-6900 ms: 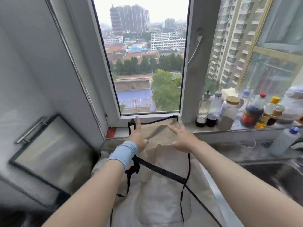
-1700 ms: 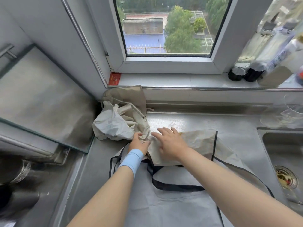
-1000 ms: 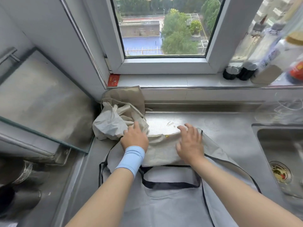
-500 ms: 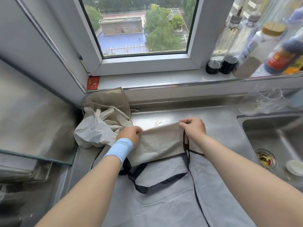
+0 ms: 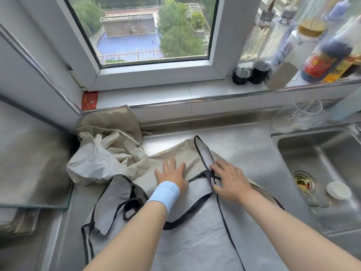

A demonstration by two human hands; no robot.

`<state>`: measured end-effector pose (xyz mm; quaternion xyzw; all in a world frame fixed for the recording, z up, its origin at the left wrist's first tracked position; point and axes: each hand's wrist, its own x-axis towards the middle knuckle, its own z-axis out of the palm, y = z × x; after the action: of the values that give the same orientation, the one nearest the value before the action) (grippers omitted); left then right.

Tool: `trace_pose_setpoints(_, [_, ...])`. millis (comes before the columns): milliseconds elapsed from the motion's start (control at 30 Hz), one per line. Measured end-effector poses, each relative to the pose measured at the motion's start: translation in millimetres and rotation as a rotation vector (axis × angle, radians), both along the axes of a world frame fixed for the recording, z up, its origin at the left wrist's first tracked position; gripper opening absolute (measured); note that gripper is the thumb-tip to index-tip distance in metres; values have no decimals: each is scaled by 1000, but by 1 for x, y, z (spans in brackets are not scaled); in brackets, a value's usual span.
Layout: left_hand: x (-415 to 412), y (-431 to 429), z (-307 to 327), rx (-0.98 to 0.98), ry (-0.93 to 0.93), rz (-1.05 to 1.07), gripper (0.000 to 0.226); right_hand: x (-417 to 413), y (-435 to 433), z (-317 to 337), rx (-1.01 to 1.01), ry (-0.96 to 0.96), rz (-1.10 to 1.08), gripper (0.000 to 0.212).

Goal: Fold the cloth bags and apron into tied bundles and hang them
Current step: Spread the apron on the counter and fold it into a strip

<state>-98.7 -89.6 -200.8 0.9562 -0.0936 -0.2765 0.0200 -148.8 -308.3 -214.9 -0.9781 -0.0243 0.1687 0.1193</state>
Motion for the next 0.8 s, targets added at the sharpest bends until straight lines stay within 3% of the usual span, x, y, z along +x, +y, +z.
trace_pose_setpoints(100, [-3, -1, -11, -24, 91, -93, 79, 2, -12, -5, -180, 56, -53, 64])
trace_pose_setpoints(200, [5, -13, -10, -100, 64, -191, 78, 11, -25, 5, -254, 118, -214, 62])
trace_pose_setpoints(267, [6, -24, -6, -137, -17, -183, 68, 12, -24, 12, -237, -51, -237, 59])
trace_pose_setpoints(367, [-6, -30, 0, -107, -292, -75, 44, 10, -4, 13, -112, -276, -100, 63])
trace_pose_setpoints(500, [-25, 1, 1, 95, -419, 113, 33, 9, 34, 5, -8, -13, 223, 61])
trace_pose_setpoints(567, [-28, 23, -1, 156, -402, 211, 40, 11, 45, -2, -56, 90, 240, 67])
trace_pose_setpoints(667, [-27, 47, -12, 51, -347, 263, 48, 18, 51, -11, -118, 167, 174, 69])
trace_pose_setpoints(800, [-5, 54, -22, -147, -170, 152, 58, 43, 45, -9, -135, 173, 79, 70])
